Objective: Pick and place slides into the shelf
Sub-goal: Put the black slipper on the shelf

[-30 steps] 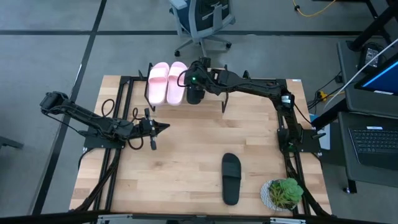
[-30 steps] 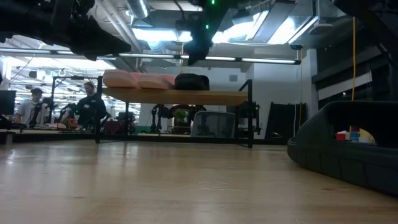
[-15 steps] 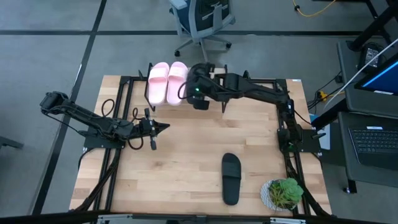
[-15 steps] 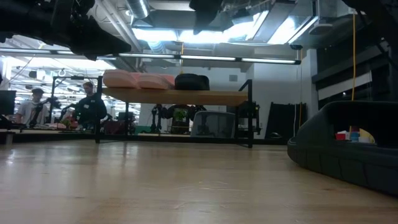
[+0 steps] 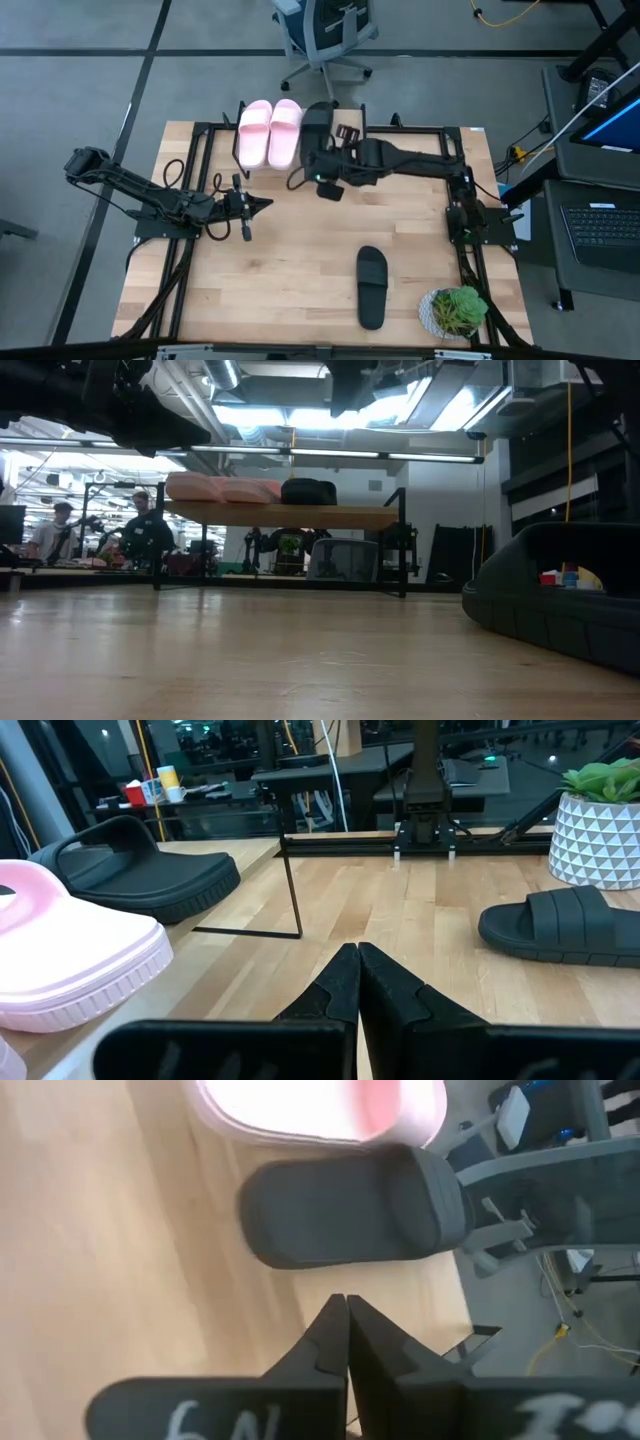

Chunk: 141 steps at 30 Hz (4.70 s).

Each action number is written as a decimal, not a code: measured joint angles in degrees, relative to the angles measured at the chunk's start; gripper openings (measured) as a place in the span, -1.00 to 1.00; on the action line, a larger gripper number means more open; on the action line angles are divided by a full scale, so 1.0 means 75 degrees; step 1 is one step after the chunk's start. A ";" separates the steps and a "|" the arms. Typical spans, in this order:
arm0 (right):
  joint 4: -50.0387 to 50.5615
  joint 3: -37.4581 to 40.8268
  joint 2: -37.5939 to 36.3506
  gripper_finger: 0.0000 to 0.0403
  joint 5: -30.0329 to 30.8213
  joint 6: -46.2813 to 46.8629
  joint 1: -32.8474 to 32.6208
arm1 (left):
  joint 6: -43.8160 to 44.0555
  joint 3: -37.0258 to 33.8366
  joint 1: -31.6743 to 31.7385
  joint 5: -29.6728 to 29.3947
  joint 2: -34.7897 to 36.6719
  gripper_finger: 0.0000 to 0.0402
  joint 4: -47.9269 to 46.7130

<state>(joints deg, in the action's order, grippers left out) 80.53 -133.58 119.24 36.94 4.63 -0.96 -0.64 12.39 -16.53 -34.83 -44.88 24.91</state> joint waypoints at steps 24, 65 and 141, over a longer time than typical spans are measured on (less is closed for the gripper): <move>-0.5964 0.7162 -0.3345 -0.99 -0.0639 0.0254 -0.1300 | 0.0041 0.0002 -0.0020 0.0577 0.0003 -0.99 0.0026; -0.7613 1.2402 -0.8470 -0.98 -0.5167 0.1548 -0.2542 | 0.0216 0.0002 -0.0020 0.3465 0.0003 -0.99 -0.0319; -0.2837 0.6376 -0.2177 -0.95 -0.1815 0.5620 -0.6017 | 0.0207 0.0002 -0.0014 0.3541 0.0000 -0.99 -0.0788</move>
<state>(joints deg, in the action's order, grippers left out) 59.25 -85.76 102.91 23.33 46.78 -46.09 0.91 12.40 -16.64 -8.27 -44.88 19.00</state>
